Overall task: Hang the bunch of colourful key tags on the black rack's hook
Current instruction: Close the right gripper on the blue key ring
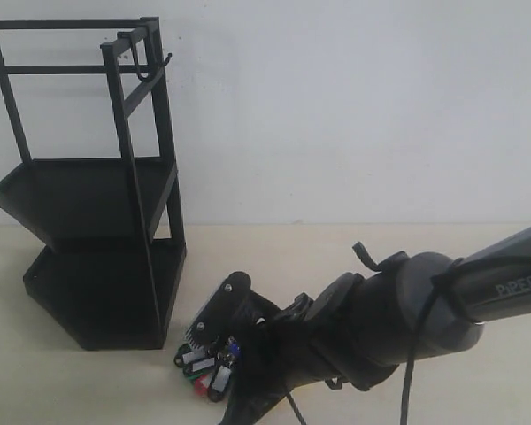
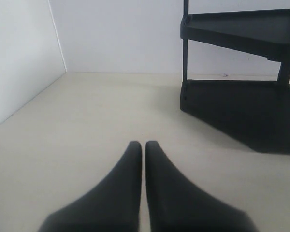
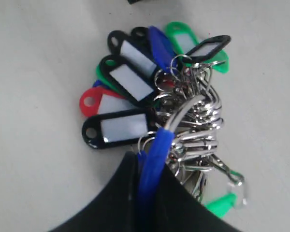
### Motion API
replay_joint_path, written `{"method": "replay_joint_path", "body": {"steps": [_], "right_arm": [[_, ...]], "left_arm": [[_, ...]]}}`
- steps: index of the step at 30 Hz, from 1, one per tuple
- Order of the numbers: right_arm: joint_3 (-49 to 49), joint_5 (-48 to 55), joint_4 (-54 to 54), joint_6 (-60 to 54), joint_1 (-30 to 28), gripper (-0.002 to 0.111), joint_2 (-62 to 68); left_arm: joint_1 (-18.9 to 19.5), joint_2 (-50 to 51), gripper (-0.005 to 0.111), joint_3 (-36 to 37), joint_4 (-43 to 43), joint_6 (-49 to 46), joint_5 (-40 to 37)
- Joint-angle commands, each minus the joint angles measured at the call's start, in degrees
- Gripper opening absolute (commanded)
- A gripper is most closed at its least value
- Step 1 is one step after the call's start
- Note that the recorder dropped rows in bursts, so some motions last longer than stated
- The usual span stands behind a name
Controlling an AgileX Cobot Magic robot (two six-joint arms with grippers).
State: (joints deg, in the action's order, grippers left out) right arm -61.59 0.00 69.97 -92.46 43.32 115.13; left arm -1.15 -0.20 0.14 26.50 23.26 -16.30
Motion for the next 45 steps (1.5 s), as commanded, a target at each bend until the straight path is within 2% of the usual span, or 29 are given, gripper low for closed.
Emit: {"method": "replay_joint_path", "body": {"steps": [1, 10, 32, 40, 43, 45], "right_arm": [[0.3, 2.4, 0.3, 2.0, 0.0, 0.0, -4.1], [0.3, 5.8, 0.3, 5.7, 0.0, 0.0, -12.5], [0.9, 9.8, 0.0, 7.6, 0.0, 0.0, -12.6], [0.9, 10.5, 0.0, 7.8, 0.0, 0.014, -12.6], [0.9, 10.7, -0.1, 7.7, 0.0, 0.0, -12.6], [0.9, 10.1, -0.1, 7.6, 0.0, 0.0, -12.6]], "left_arm": [[-0.1, 0.2, 0.004, -0.1, 0.0, 0.3, 0.2], [-0.1, 0.2, 0.004, -0.1, 0.0, 0.3, 0.2], [-0.1, 0.2, 0.004, -0.1, 0.0, 0.3, 0.2], [-0.1, 0.2, 0.004, -0.1, 0.0, 0.3, 0.2], [-0.1, 0.2, 0.004, -0.1, 0.0, 0.3, 0.2], [-0.1, 0.2, 0.004, -0.1, 0.0, 0.3, 0.2]]}}
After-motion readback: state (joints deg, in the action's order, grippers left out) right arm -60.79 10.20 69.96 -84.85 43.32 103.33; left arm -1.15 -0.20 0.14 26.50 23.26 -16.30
